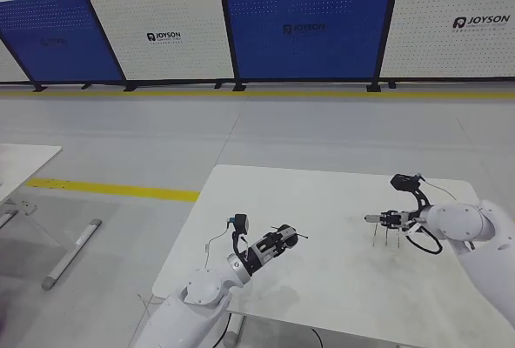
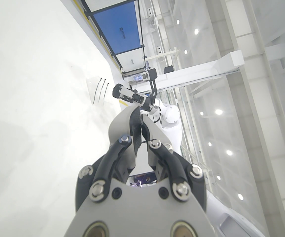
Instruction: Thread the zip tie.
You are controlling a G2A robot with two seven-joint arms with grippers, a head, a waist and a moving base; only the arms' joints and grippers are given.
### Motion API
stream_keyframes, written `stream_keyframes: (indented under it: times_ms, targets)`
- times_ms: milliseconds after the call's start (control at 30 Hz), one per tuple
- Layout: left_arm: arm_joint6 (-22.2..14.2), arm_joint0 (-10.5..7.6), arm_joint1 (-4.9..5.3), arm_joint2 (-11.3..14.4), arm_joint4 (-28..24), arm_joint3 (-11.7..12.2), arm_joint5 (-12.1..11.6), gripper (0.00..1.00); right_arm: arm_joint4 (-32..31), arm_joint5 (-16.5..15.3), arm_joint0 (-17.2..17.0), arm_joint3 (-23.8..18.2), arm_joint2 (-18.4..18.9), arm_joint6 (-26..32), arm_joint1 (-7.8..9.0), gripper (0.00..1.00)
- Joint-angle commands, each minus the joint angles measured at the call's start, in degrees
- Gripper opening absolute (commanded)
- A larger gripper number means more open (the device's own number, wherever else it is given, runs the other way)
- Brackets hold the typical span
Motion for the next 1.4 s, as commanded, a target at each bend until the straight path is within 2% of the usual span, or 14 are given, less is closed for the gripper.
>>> stream_keyframes:
  times_ms: [0, 33, 67, 100, 133, 267, 367, 433, 633, 767, 833, 1100, 1367]
  targets:
    - [0.0, 0.0, 0.0, 0.0, 0.0, 0.0, 0.0, 0.0, 0.3, 0.8, 0.2, 0.6, 0.3, 0.0, -0.13, 1.0]
    - [0.0, 0.0, 0.0, 0.0, 0.0, 0.0, 0.0, 0.0, 0.4, 1.2, 0.3, 0.7, 0.4, 0.2, -0.18, 0.84]
    - [0.0, 0.0, 0.0, 0.0, 0.0, 0.0, 0.0, 0.0, 0.4, 1.5, 0.3, 0.9, 0.5, 0.3, -0.22, 0.58]
    - [0.0, 0.0, 0.0, 0.0, 0.0, 0.0, 0.0, 0.0, 0.2, 2.2, 0.5, 1.1, 0.6, 0.6, -0.25, 0.48]
    - [0.0, 0.0, 0.0, 0.0, 0.0, 0.0, 0.0, 0.0, 0.1, 2.7, 0.6, 1.2, 0.7, 0.7, -0.29, 0.45]
    - [0.0, 0.0, 0.0, 0.0, 0.0, 0.0, 0.0, 0.0, -0.1, 3.9, 0.9, 1.7, 0.8, 2.2, -0.47, 0.48]
    - [0.0, 0.0, 0.0, 0.0, 0.0, 0.0, 0.0, 0.0, -0.2, 4.6, 1.3, 2.4, 0.8, 3.2, -0.66, 0.44]
    - [0.0, 0.0, 0.0, 0.0, 0.0, 0.0, 0.0, 0.0, -0.3, 5.1, 1.7, 2.9, 0.7, 4.0, -0.86, 0.46]
    - [0.0, 0.0, 0.0, 0.0, 0.0, 0.0, 0.0, 0.0, -0.6, 7.6, 3.0, 5.2, -0.3, 5.6, -1.79, 0.43]
    - [0.0, 0.0, 0.0, 0.0, 0.0, 0.0, 0.0, 0.0, -1.1, 8.4, 4.1, 7.1, -1.4, 6.2, -2.63, 0.41]
    - [0.0, 0.0, 0.0, 0.0, 0.0, 0.0, 0.0, 0.0, -1.4, 9.2, 4.7, 7.9, -1.9, 6.4, -3.04, 0.36]
    - [0.0, 0.0, 0.0, 0.0, 0.0, 0.0, 0.0, 0.0, -1.9, 10.6, 7.0, 11.8, -3.8, 7.5, -4.88, 0.37]
    - [0.0, 0.0, 0.0, 0.0, 0.0, 0.0, 0.0, 0.0, -2.1, 10.4, 9.2, 16.2, -6.0, 8.0, -7.18, 0.35]
